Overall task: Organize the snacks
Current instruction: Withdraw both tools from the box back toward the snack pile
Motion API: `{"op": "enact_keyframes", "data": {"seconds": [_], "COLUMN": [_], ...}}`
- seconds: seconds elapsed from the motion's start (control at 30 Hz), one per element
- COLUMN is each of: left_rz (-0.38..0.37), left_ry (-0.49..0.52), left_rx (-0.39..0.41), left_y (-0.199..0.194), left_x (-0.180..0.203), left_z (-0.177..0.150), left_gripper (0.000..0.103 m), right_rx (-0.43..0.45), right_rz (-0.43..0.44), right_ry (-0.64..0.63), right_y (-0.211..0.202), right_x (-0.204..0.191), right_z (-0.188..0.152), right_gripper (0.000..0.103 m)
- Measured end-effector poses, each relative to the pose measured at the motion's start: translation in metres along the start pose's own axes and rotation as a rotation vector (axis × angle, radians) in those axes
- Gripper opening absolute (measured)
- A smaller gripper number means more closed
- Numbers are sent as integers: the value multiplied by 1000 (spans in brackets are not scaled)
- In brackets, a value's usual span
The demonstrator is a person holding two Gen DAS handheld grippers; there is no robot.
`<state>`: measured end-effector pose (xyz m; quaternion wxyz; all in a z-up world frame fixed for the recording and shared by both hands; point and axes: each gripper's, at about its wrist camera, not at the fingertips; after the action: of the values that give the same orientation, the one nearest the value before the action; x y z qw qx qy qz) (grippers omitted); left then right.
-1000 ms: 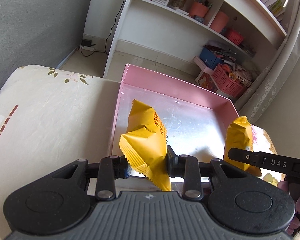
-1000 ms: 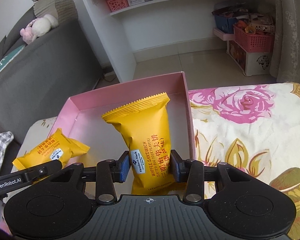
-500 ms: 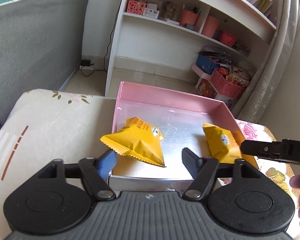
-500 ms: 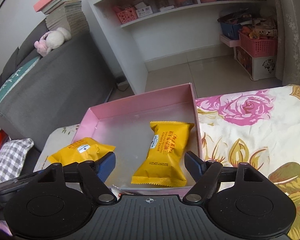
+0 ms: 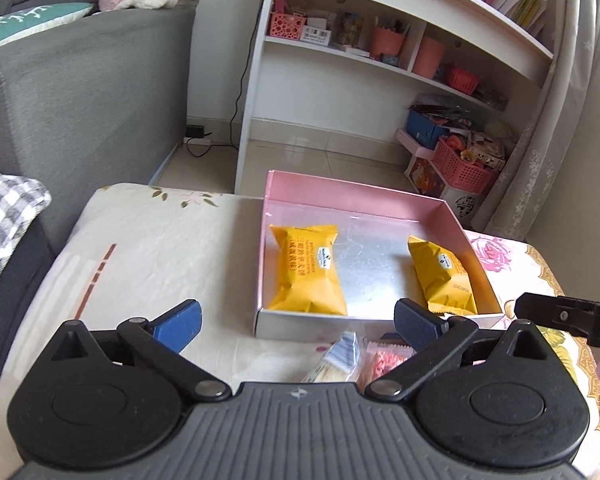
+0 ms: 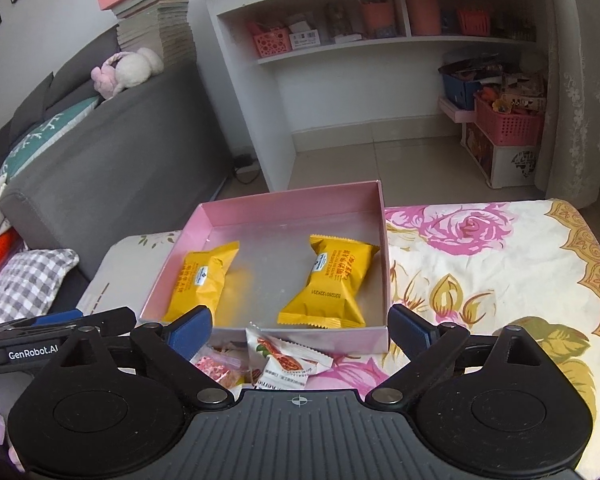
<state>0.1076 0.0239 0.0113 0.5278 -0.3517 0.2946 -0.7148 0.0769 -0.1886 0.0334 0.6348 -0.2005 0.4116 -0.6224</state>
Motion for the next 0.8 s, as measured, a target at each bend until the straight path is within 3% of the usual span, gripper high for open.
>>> {"op": "enact_keyframes", "data": {"seconds": [0.27, 0.5, 0.8], "left_rz": [9, 8, 50], "left_ry": [17, 93, 44], "left_rx": [-24, -19, -31], "left_y": [-16, -19, -14], "left_x": [-8, -17, -29], "left_z": [-30, -59, -96], "left_gripper": [103, 103, 103], "right_rx": [4, 49, 67], "right_rz": [32, 11, -23], "right_ry": [-10, -152, -272], "right_y": [-8, -20, -16], "right_x": [-4, -6, -8], "right_z": [-35, -70, -107], "right_gripper": [97, 98, 98]}}
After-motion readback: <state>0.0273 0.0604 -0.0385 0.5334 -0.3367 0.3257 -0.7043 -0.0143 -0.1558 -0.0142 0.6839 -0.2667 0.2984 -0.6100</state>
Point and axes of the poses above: each gripper's, at about its wrist camera, not at the fingertips, and y roughly the way its jaws point, x to its right, z to its top, and after that the axes turned 10 degrees about -x, right-handed
